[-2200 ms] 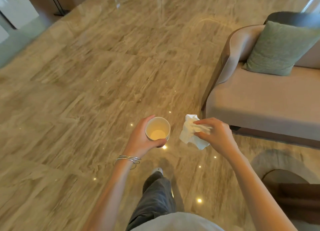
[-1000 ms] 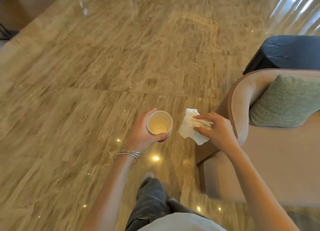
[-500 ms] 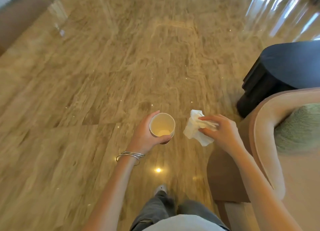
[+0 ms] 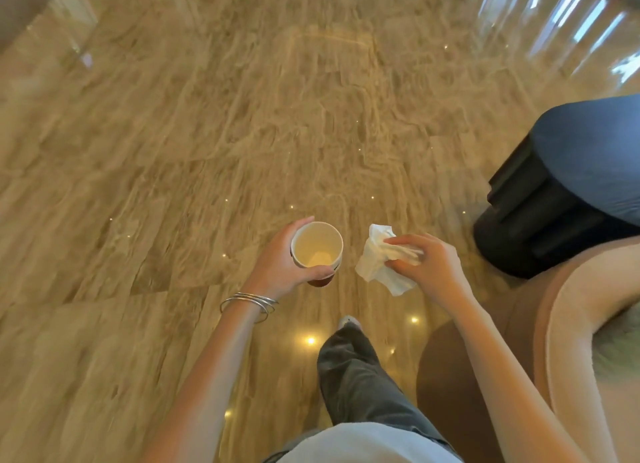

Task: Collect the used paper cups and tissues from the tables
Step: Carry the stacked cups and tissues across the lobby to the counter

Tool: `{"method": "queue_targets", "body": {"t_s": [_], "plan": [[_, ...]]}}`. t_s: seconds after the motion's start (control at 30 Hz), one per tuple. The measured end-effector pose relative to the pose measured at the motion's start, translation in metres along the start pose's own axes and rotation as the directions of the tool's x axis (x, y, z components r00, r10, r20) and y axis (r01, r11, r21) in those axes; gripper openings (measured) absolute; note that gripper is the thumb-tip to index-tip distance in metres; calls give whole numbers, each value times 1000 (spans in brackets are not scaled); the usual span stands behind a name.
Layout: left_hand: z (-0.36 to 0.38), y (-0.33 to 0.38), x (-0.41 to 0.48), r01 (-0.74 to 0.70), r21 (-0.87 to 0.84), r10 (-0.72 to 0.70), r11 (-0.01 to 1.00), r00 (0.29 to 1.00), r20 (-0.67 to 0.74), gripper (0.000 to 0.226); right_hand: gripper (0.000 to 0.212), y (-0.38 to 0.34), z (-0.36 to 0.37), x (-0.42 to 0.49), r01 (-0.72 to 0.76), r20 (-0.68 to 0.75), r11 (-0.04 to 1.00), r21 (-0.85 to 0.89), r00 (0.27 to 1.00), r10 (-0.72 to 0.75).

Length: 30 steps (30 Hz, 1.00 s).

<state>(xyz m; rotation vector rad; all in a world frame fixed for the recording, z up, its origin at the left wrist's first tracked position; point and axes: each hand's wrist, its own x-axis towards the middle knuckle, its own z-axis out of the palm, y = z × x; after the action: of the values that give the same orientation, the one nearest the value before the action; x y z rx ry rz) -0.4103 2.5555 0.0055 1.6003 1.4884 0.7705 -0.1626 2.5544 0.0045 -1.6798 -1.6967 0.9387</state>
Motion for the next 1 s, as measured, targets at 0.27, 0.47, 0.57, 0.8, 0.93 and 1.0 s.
{"method": "queue_targets", "body": {"t_s": [0.27,0.47,0.57,0.8,0.93,1.0], "plan": [[-8,38,179,-12,-58,9,998,998,-59,83,24,-15,-60,184,24,-33,1000,-14,999,-24],[-1,55,284,-48,-36,45,998,997,-69,83,23,-8,-91,274,14,-58,1000,-2,998,-14],[5,51,336,-55,-6,55,998,998,-38,83,23,6,-98,318,-18,-66,1000,7,998,18],[10,43,489,-67,14,66,998,997,31,84,24,26,-119,458,-79,-76,997,3,994,79],[2,60,596,-99,7,99,995,995,30,82,24,17,-149,555,-84,-85,996,3,993,84],[-2,72,645,-129,7,129,992,991,40,82,25,12,-163,597,-89,-98,996,8,991,89]]}}
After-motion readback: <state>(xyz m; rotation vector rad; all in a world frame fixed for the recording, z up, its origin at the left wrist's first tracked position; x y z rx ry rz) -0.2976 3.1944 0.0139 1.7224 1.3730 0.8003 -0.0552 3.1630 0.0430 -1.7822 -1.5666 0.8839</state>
